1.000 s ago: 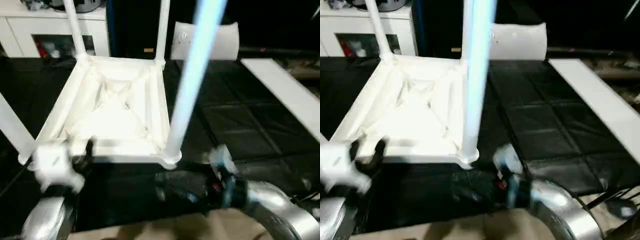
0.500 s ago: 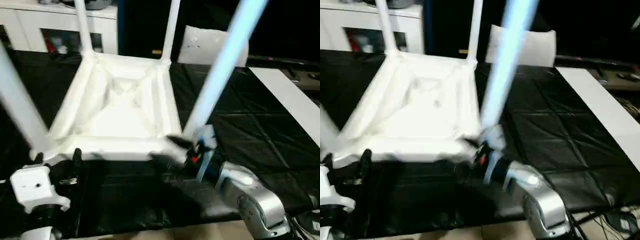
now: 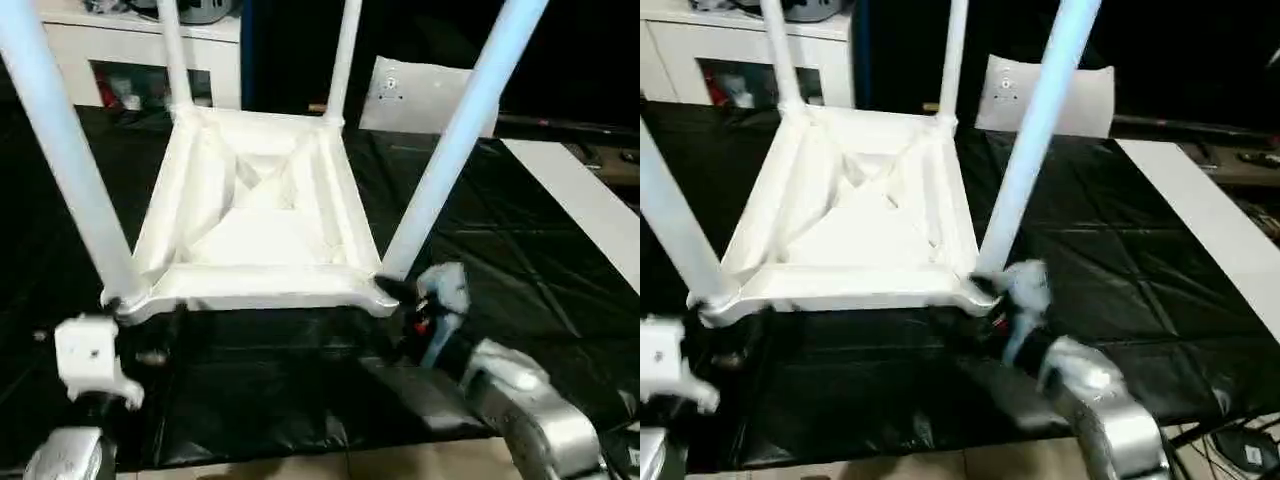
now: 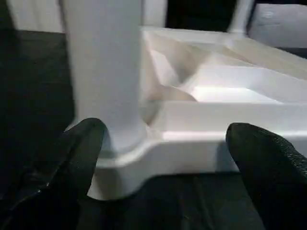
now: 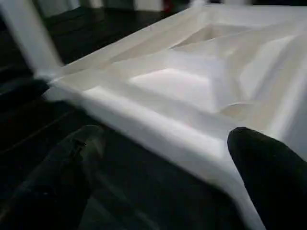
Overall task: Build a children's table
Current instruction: Flip table
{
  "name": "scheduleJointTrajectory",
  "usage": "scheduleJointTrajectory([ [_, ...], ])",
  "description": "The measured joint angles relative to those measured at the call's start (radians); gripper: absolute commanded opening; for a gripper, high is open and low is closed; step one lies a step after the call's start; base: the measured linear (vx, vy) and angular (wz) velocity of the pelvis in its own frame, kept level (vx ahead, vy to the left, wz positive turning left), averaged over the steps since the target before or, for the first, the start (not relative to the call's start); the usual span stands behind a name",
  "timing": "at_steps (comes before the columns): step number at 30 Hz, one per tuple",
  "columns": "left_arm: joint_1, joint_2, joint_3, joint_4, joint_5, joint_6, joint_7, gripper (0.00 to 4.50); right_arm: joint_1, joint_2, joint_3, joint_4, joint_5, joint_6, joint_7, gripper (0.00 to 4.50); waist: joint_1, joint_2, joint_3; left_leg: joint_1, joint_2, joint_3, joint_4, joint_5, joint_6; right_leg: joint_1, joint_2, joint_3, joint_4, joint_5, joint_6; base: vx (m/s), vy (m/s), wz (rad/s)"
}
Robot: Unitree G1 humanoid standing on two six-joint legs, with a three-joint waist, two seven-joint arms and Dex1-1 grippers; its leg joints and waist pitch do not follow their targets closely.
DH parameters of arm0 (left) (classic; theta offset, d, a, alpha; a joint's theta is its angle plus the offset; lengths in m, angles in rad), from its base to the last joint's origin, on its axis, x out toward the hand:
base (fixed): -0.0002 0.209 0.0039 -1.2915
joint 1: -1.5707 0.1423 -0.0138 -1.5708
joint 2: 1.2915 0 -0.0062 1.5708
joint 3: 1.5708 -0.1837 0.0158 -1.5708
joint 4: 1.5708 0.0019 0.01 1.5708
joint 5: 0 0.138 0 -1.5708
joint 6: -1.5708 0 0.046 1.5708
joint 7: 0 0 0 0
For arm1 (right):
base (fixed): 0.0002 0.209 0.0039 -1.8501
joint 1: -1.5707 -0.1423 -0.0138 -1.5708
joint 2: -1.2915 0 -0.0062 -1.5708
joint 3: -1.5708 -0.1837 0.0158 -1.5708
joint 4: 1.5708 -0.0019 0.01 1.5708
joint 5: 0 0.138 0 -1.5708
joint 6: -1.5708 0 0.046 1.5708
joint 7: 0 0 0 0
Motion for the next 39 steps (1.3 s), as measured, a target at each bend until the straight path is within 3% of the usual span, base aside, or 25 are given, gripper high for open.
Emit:
scheduleJointTrajectory([
  [4, -0.019, -0.013, 0.034, -0.025, -0.005, 0.020, 0.045, 4.48, 0.006, -0.006, 0.053, -0.028, -0.006, 0.002, 0.028, 4.50, -0.002, -0.002, -0.001, 0.001, 0.000, 0.001, 0.000, 0.000, 0.000, 0.000, 0.000, 0.002, 0.000, 0.000, 0.000, 0.000, 0.000, 0.00],
  [8, 0.035, -0.050, 0.016, -0.084, -0.007, 0.039, 0.056, 4.48, 0.008, -0.005, 0.086, -0.027, -0.014, 0.005, 0.036, 4.50, -0.003, -0.006, -0.002, 0.001, 0.000, 0.002, 0.000, 0.000, 0.001, 0.000, 0.001, 0.003, -0.001, 0.000, 0.001, 0.000, 0.000, 0.00],
  [11, 0.026, -0.054, 0.012, -0.086, -0.007, 0.045, 0.076, 4.48, 0.001, 0.001, 0.095, -0.016, -0.018, 0.003, 0.036, 4.50, 0.001, -0.008, -0.002, 0.001, 0.000, 0.002, -0.001, 0.000, 0.000, -0.001, 0.001, 0.003, -0.001, 0.000, 0.001, 0.000, 0.000, 0.00],
  [16, -0.104, -0.016, 0.036, -0.026, -0.006, 0.056, 0.096, 4.48, -0.018, 0.012, 0.123, -0.011, -0.045, -0.013, 0.036, 4.50, 0.001, -0.012, -0.003, 0.002, 0.000, 0.002, -0.001, 0.000, 0.000, 0.000, 0.001, 0.003, 0.000, 0.000, 0.000, 0.000, 0.000, 0.00],
  [20, -0.186, 0.016, 0.047, 0.047, -0.017, 0.064, 0.093, 4.17, -0.031, 0.030, 0.137, 0.014, -0.056, -0.018, 0.023, 4.50, -0.001, -0.011, -0.003, 0.003, -0.001, 0.002, 0.000, 0.000, 0.000, 0.000, 0.001, 0.005, 0.000, 0.000, 0.000, 0.000, 0.000, 0.00],
  [26, -0.237, 0.035, 0.043, 0.112, -0.022, 0.066, 0.081, 3.80, -0.035, 0.037, 0.137, 0.017, -0.074, -0.019, 0.002, 4.50, 0.000, -0.006, 0.000, 0.002, -0.001, 0.002, -0.003, 0.000, 0.000, -0.001, 0.002, 0.004, 0.000, 0.002, -0.005, 0.000, 0.000, 0.00],
  [31, -0.253, 0.044, 0.049, 0.133, -0.024, 0.066, 0.082, 3.45, -0.036, 0.038, 0.137, 0.017, -0.075, -0.019, -0.001, 4.50, 0.000, 0.004, 0.003, 0.003, -0.001, 0.003, -0.003, 0.000, -0.001, -0.001, 0.002, 0.004, 0.000, 0.002, -0.006, 0.000, 0.000, 0.00],
  [39, -0.234, 0.046, 0.044, 0.131, -0.023, 0.059, 0.080, 2.71, -0.063, 0.033, 0.138, 0.052, -0.080, -0.022, 0.021, 4.50, 0.003, 0.006, 0.005, 0.005, 0.000, 0.003, -0.003, 0.001, -0.001, 0.000, 0.002, 0.004, 0.000, 0.002, -0.006, 0.000, 0.000, 0.00],
])
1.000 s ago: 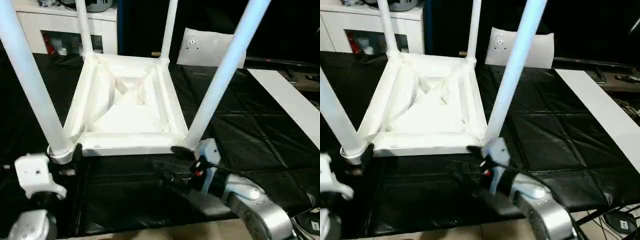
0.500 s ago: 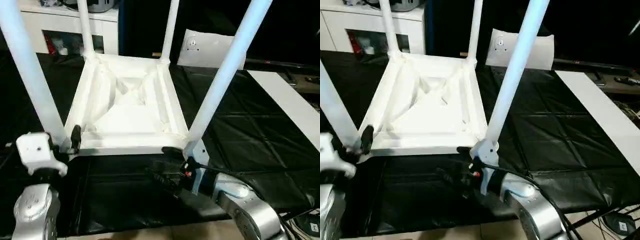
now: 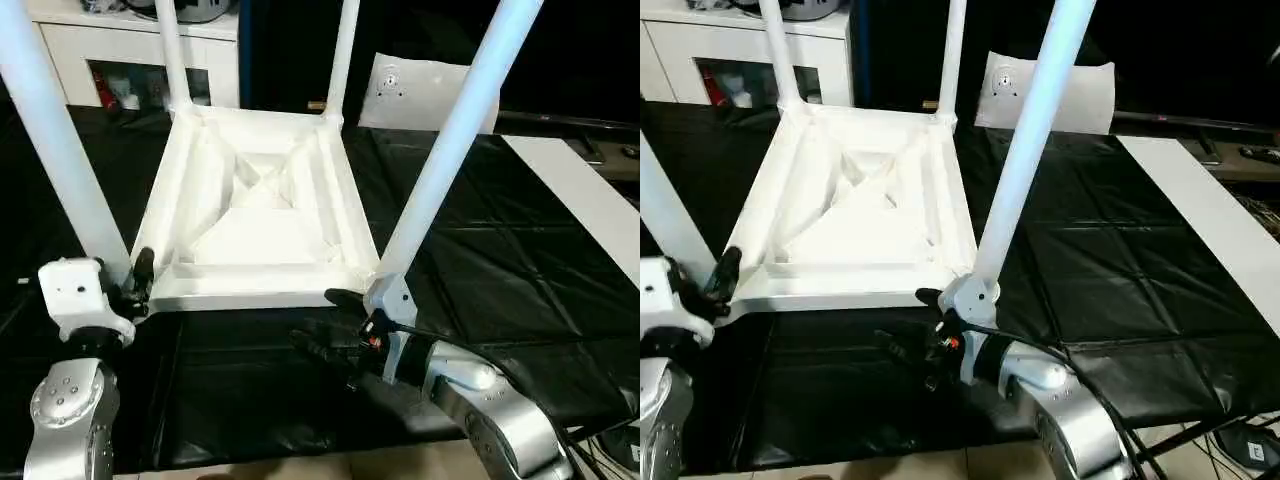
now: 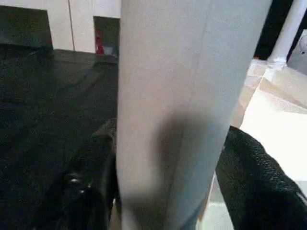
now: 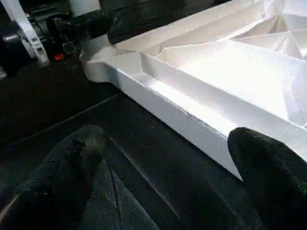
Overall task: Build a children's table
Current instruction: Flip table
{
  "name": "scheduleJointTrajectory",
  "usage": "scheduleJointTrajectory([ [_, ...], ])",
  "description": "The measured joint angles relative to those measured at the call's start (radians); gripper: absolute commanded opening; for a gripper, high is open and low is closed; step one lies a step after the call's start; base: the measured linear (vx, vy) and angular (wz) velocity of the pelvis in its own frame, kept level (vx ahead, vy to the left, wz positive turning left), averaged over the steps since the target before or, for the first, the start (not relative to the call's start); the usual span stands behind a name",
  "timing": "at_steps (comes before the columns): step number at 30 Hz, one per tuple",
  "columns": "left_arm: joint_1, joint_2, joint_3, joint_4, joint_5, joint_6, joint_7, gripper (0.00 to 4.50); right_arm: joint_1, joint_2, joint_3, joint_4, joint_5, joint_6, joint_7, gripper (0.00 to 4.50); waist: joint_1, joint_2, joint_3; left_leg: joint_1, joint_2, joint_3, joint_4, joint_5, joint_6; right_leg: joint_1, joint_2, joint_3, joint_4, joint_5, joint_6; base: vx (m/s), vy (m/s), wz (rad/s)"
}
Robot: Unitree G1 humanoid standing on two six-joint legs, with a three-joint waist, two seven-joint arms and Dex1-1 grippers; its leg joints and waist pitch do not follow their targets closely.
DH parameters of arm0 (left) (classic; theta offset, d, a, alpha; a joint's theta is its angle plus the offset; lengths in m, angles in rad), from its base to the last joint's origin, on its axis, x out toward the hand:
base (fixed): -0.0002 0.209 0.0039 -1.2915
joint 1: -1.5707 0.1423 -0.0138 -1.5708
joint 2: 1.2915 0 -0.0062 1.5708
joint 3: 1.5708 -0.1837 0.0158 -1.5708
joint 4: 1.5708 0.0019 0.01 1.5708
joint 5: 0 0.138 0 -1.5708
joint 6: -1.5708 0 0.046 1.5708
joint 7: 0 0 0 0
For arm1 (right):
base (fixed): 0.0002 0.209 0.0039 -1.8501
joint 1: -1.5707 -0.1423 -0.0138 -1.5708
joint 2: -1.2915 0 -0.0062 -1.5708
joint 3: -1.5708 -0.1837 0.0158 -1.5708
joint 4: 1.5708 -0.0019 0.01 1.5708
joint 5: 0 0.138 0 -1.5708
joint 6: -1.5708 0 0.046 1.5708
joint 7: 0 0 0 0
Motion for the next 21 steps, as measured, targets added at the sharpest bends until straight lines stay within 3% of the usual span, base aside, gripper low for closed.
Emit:
scheduleJointTrajectory([
  [9, -0.005, 0.048, 0.010, 0.010, -0.012, 0.005, -0.035, 2.05, -0.014, 0.005, 0.039, 0.011, 0.001, 0.000, 0.028, 4.50, 0.003, 0.002, 0.001, 0.000, 0.000, 0.000, 0.000, 0.000, 0.000, 0.000, 0.000, 0.000, 0.000, 0.001, -0.001, 0.000, 0.000, 0.00],
  [15, -0.010, 0.065, 0.009, 0.001, -0.032, 0.050, -0.062, 2.02, -0.016, 0.004, 0.035, 0.014, 0.009, 0.003, 0.044, 4.50, 0.004, 0.003, 0.001, 0.001, 0.000, 0.000, 0.000, 0.000, -0.001, 0.000, 0.000, 0.000, 0.001, 0.001, -0.001, 0.000, 0.000, 0.00],
  [21, 0.019, 0.006, 0.010, -0.096, -0.088, 0.156, -0.047, 2.01, -0.020, 0.005, 0.018, 0.014, 0.044, 0.016, 0.051, 4.50, 0.004, 0.005, 0.000, 0.001, 0.000, 0.001, 0.000, 0.000, 0.000, 0.000, -0.002, 0.001, 0.000, 0.001, -0.001, 0.000, 0.000, 0.00],
])
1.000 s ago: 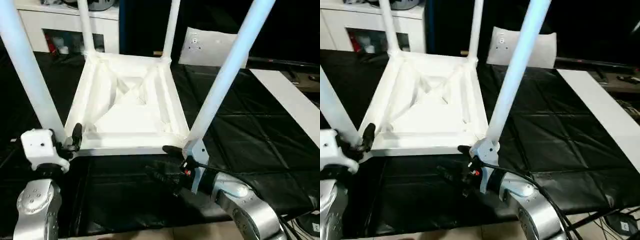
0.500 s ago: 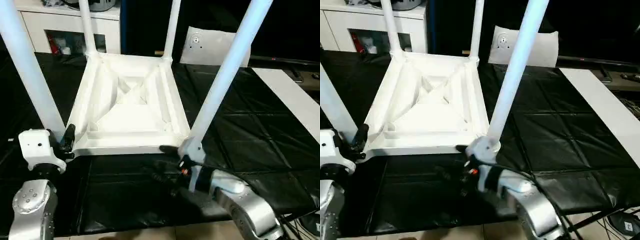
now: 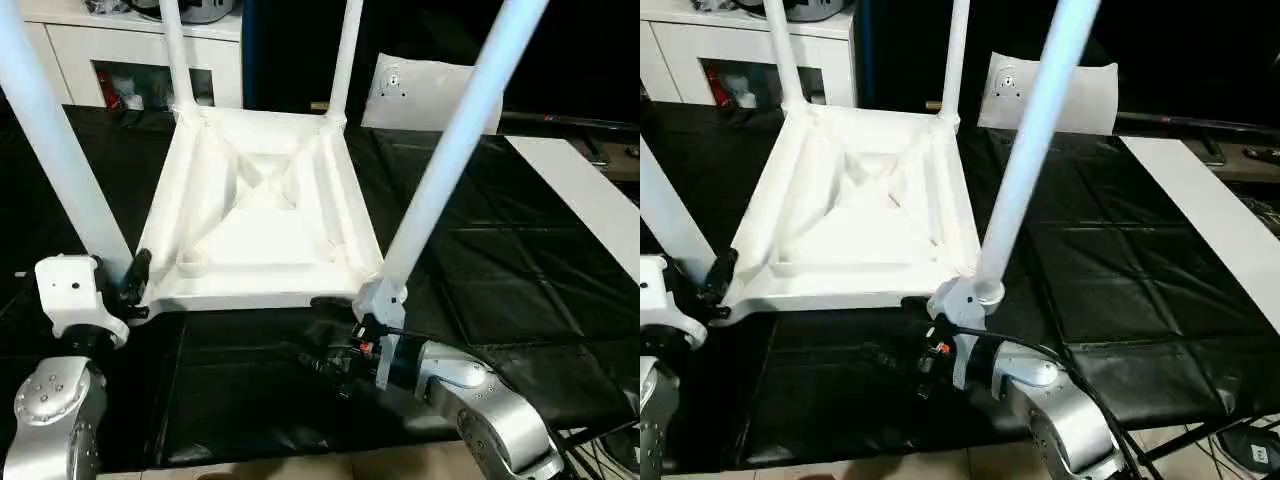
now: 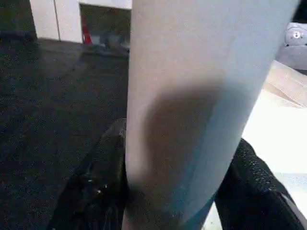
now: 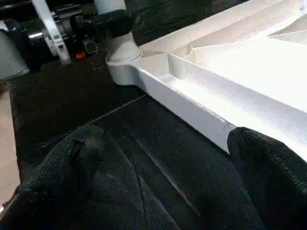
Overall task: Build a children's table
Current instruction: Flip table
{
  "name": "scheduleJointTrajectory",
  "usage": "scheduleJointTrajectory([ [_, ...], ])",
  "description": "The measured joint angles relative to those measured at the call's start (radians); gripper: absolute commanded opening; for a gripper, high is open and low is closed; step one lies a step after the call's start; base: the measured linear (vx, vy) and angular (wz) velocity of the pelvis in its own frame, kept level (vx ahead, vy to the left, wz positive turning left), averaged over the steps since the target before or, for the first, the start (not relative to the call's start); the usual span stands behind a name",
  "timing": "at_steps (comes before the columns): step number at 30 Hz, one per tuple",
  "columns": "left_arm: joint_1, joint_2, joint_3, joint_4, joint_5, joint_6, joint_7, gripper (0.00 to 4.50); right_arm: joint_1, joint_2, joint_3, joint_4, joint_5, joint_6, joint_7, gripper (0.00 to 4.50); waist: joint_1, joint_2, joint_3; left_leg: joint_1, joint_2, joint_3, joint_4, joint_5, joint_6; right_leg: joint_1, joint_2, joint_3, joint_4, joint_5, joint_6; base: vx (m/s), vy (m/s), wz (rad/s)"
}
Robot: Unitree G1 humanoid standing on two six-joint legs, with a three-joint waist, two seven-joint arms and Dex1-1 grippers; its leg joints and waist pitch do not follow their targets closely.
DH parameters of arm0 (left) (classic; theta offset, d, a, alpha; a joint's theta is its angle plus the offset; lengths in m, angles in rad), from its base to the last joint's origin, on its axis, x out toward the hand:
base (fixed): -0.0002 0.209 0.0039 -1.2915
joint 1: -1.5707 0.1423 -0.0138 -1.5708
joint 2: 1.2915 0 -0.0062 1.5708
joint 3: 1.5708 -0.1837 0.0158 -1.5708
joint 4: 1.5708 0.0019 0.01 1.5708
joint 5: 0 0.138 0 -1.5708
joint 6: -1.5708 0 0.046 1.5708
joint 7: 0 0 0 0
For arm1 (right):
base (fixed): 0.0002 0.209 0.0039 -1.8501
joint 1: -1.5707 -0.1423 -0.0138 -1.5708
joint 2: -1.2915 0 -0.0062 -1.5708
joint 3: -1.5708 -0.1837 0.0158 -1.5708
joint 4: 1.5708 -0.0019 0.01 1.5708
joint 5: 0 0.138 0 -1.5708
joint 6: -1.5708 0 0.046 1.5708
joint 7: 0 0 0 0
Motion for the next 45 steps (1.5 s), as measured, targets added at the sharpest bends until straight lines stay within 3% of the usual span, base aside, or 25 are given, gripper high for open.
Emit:
scheduleJointTrajectory([
  [4, 0.003, -0.064, 0.012, -0.071, -0.083, 0.121, 0.049, 2.01, -0.004, 0.008, -0.015, 0.000, 0.017, 0.017, 0.006, 4.50, -0.001, 0.014, 0.001, 0.000, -0.001, 0.005, -0.002, 0.000, 0.000, -0.003, -0.001, 0.002, 0.001, -0.001, 0.001, 0.000, 0.000, 0.00],
  [8, -0.035, -0.168, 0.051, -0.103, -0.254, 0.221, 0.116, 2.01, -0.004, 0.020, -0.044, 0.000, 0.040, 0.019, -0.009, 4.50, -0.001, 0.013, 0.001, 0.000, 0.000, 0.007, -0.003, 0.001, 0.000, -0.005, 0.000, 0.003, 0.004, -0.002, 0.000, 0.000, 0.000, 0.00],
  [12, -0.043, -0.200, 0.078, -0.101, -0.338, 0.255, 0.133, 2.01, -0.009, 0.041, -0.079, 0.006, 0.046, 0.053, -0.052, 4.50, -0.001, 0.001, -0.004, 0.000, 0.000, 0.007, -0.003, 0.001, 0.000, -0.005, 0.000, 0.003, 0.003, -0.004, 0.003, 0.000, 0.000, 0.00],
  [18, -0.050, -0.191, 0.072, -0.138, -0.336, 0.331, 0.149, 2.00, -0.076, 0.128, -0.148, 0.093, 0.069, 0.071, -0.153, 4.50, -0.005, 0.002, -0.005, 0.001, 0.000, 0.009, -0.003, 0.001, 0.000, -0.004, 0.000, 0.005, 0.001, -0.003, 0.006, 0.000, 0.000, 0.00],
  [27, -0.053, -0.187, 0.062, -0.147, -0.343, 0.354, 0.157, 2.00, -0.190, 0.275, -0.233, 0.269, 0.089, 0.023, -0.275, 4.50, -0.002, 0.004, -0.004, 0.000, 0.000, 0.010, -0.003, 0.001, -0.001, -0.005, 0.000, 0.006, 0.003, -0.001, 0.003, 0.000, 0.000, 0.00],
  [31, -0.059, -0.185, 0.062, -0.148, -0.343, 0.368, 0.159, 2.00, -0.245, 0.319, -0.264, 0.324, 0.144, 0.013, -0.269, 4.50, -0.001, 0.004, -0.004, 0.001, -0.001, 0.011, -0.003, 0.001, -0.001, -0.005, -0.001, 0.007, 0.003, -0.001, 0.003, 0.000, 0.000, 0.00],
  [40, -0.062, -0.155, 0.011, -0.151, -0.317, 0.378, 0.158, 2.00, -0.362, 0.385, -0.397, 0.511, 0.240, -0.061, -0.338, 4.50, 0.008, 0.005, -0.004, 0.000, -0.001, 0.012, -0.003, 0.001, -0.001, -0.006, -0.001, 0.007, 0.003, -0.001, 0.002, 0.000, 0.000, 0.00],
  [41, -0.063, -0.149, 0.002, -0.153, -0.304, 0.381, 0.158, 2.00, -0.377, 0.384, -0.415, 0.540, 0.258, -0.068, -0.342, 4.20, 0.007, 0.006, -0.004, 0.001, -0.001, 0.012, -0.003, 0.001, -0.001, -0.006, -0.001, 0.007, 0.003, -0.001, 0.002, 0.000, 0.000, 0.00],
  [45, -0.066, -0.128, -0.025, -0.158, -0.279, 0.392, 0.156, 2.00, -0.410, 0.381, -0.462, 0.620, 0.306, -0.071, -0.361, 3.88, 0.007, 0.010, -0.004, 0.001, 0.000, 0.013, -0.004, 0.001, -0.002, -0.006, -0.001, 0.007, 0.004, -0.001, 0.002, 0.000, 0.000, 0.00],
])
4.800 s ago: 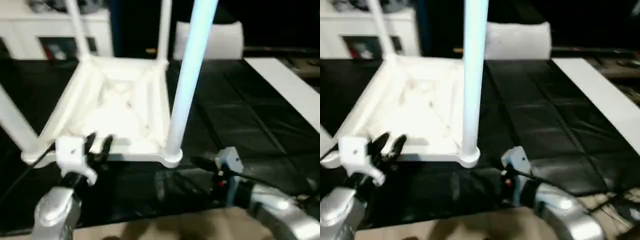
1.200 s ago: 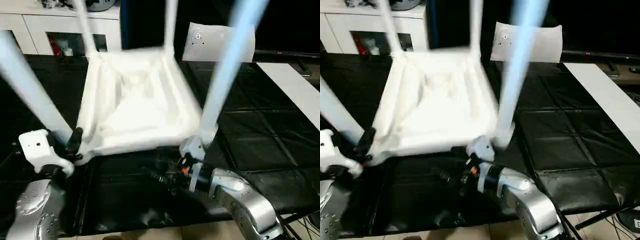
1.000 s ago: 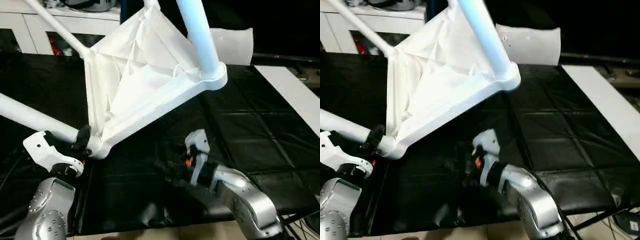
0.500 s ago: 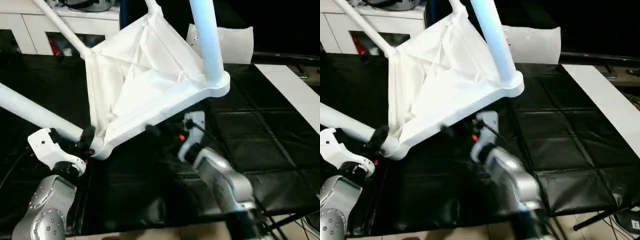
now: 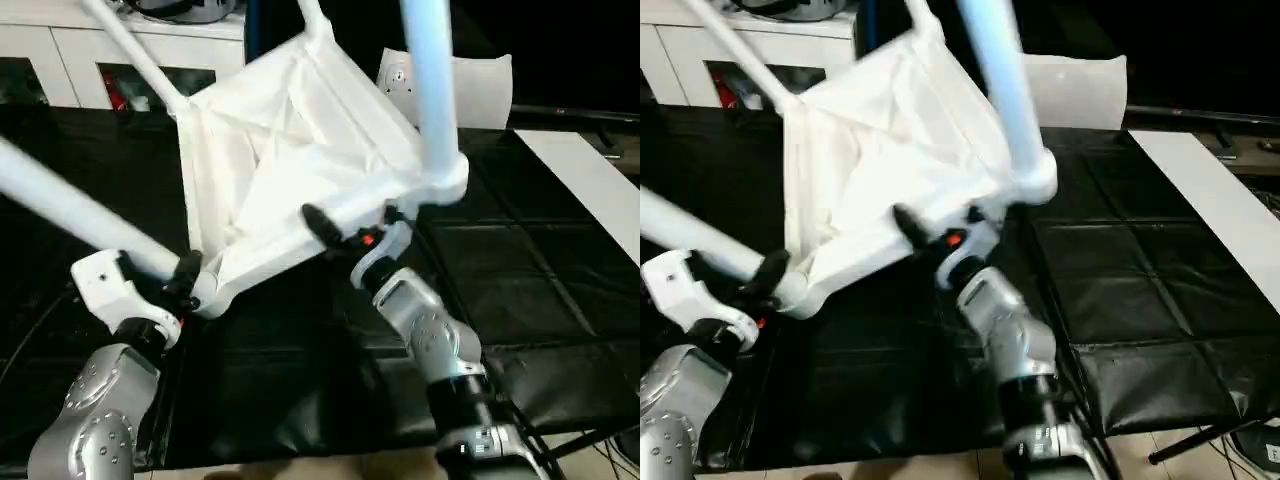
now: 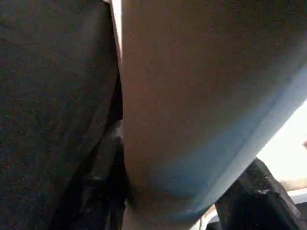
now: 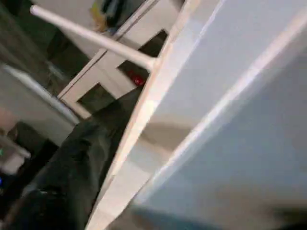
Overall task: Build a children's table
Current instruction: Flip table
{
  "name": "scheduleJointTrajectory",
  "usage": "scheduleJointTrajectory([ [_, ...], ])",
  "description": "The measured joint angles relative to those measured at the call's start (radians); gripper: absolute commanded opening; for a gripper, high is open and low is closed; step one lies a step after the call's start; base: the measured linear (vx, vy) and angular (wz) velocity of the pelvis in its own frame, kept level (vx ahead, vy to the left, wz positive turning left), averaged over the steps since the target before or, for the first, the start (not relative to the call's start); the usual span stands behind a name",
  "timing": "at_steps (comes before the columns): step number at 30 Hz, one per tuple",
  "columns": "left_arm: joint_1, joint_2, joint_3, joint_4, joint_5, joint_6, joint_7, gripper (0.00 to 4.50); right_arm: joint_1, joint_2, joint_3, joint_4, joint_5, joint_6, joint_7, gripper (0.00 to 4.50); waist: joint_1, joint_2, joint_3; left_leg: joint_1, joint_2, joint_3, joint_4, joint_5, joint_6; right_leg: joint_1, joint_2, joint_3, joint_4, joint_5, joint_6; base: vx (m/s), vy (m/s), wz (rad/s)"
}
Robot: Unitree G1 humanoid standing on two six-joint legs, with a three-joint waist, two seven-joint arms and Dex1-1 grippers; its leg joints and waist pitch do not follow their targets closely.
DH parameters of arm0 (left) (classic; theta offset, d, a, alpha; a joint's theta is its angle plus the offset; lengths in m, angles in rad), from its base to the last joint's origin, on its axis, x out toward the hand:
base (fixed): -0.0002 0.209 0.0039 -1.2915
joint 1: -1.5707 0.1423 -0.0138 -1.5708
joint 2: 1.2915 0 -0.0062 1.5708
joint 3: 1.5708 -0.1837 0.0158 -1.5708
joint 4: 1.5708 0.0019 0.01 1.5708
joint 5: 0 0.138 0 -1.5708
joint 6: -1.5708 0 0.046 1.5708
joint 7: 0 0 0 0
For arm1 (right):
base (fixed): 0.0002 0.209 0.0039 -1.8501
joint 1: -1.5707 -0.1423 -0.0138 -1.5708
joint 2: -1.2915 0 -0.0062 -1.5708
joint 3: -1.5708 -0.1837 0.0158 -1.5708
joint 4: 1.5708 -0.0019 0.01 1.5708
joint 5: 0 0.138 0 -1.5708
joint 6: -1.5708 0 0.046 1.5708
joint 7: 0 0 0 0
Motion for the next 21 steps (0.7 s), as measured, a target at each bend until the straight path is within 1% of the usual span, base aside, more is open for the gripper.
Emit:
scheduleJointTrajectory([
  [1, -0.001, 0.005, -0.008, 0.000, 0.007, 0.000, -0.001, 2.00, -0.008, 0.000, -0.011, 0.021, 0.011, 0.000, -0.006, 3.88, -0.001, 0.000, 0.000, 0.000, 0.000, 0.000, 0.000, 0.000, 0.000, 0.000, 0.000, 0.000, 0.000, 0.000, 0.000, 0.000, 0.000, 0.00],
  [5, -0.005, 0.016, -0.040, 0.000, 0.034, 0.001, -0.001, 2.00, -0.045, -0.004, -0.063, 0.112, 0.080, -0.007, -0.037, 3.51, -0.004, 0.001, 0.000, 0.000, 0.000, 0.001, 0.000, 0.000, 0.000, -0.001, 0.000, 0.001, 0.001, 0.000, -0.001, 0.000, 0.000, 0.00],
  [6, -0.004, 0.018, -0.044, -0.001, 0.036, 0.001, -0.001, 2.00, -0.051, -0.004, -0.075, 0.123, 0.099, -0.007, -0.041, 3.38, -0.005, 0.001, 0.000, 0.000, 0.000, 0.001, 0.000, 0.000, 0.000, -0.001, 0.000, 0.001, 0.001, 0.000, -0.001, 0.000, 0.000, 0.00],
  [7, -0.003, 0.018, -0.048, -0.002, 0.039, 0.001, -0.002, 2.00, -0.053, -0.004, -0.085, 0.127, 0.118, -0.008, -0.047, 3.38, -0.004, 0.001, 0.000, 0.000, 0.000, 0.001, 0.000, 0.000, 0.000, -0.001, 0.000, 0.001, 0.001, 0.000, -0.001, 0.000, 0.000, 0.00],
  [8, -0.002, 0.018, -0.051, -0.004, 0.041, 0.002, -0.005, 2.00, -0.057, -0.005, -0.099, 0.134, 0.138, -0.008, -0.053, 3.28, -0.004, 0.001, 0.000, 0.000, 0.000, 0.001, 0.000, 0.000, 0.000, -0.001, 0.000, 0.001, 0.001, 0.000, -0.001, 0.000, 0.000, 0.00],
  [11, 0.001, 0.019, -0.062, -0.007, 0.043, 0.002, -0.010, 2.00, -0.068, -0.006, -0.124, 0.152, 0.170, -0.010, -0.061, 3.05, -0.003, 0.001, 0.000, 0.000, 0.000, 0.002, 0.000, 0.000, 0.000, -0.002, 0.000, 0.001, 0.001, 0.000, -0.001, 0.000, 0.000, 0.00],
  [13, 0.005, 0.022, -0.073, -0.010, 0.045, 0.003, -0.014, 2.00, -0.076, -0.008, -0.132, 0.163, 0.182, -0.014, -0.061, 2.85, -0.004, 0.001, 0.000, 0.000, 0.000, 0.002, 0.000, 0.000, 0.000, -0.002, 0.000, 0.002, 0.001, 0.000, -0.001, 0.000, 0.000, 0.00],
  [14, 0.006, 0.026, -0.078, -0.011, 0.047, 0.003, -0.019, 2.00, -0.088, -0.009, -0.135, 0.178, 0.189, -0.022, -0.061, 2.85, -0.005, 0.001, 0.000, -0.001, 0.000, 0.002, 0.000, 0.001, 0.000, -0.003, 0.000, 0.002, 0.002, 0.000, -0.001, 0.000, 0.000, 0.00],
  [16, 0.006, 0.027, -0.080, -0.012, 0.049, 0.003, -0.025, 2.00, -0.105, -0.011, -0.139, 0.193, 0.189, -0.028, -0.062, 2.62, -0.009, 0.001, 0.000, -0.002, 0.000, 0.003, 0.000, 0.001, -0.001, -0.005, 0.000, 0.003, 0.003, 0.001, -0.001, 0.000, 0.000, 0.00],
  [19, 0.006, 0.027, -0.079, -0.013, 0.049, 0.002, -0.031, 2.00, -0.109, -0.011, -0.141, 0.193, 0.200, -0.032, -0.059, 2.31, -0.009, 0.001, 0.000, -0.007, 0.000, 0.003, 0.001, 0.002, 0.000, -0.010, 0.000, 0.003, 0.005, 0.001, -0.001, 0.000, 0.000, 0.00],
  [21, 0.006, 0.029, -0.078, -0.012, 0.049, 0.002, -0.033, 2.00, -0.109, -0.012, -0.139, 0.193, 0.208, -0.033, -0.057, 2.23, -0.009, 0.001, 0.000, -0.007, 0.000, 0.003, 0.002, 0.002, 0.000, -0.011, 0.000, 0.003, 0.007, 0.001, -0.001, 0.000, 0.000, 0.00],
])
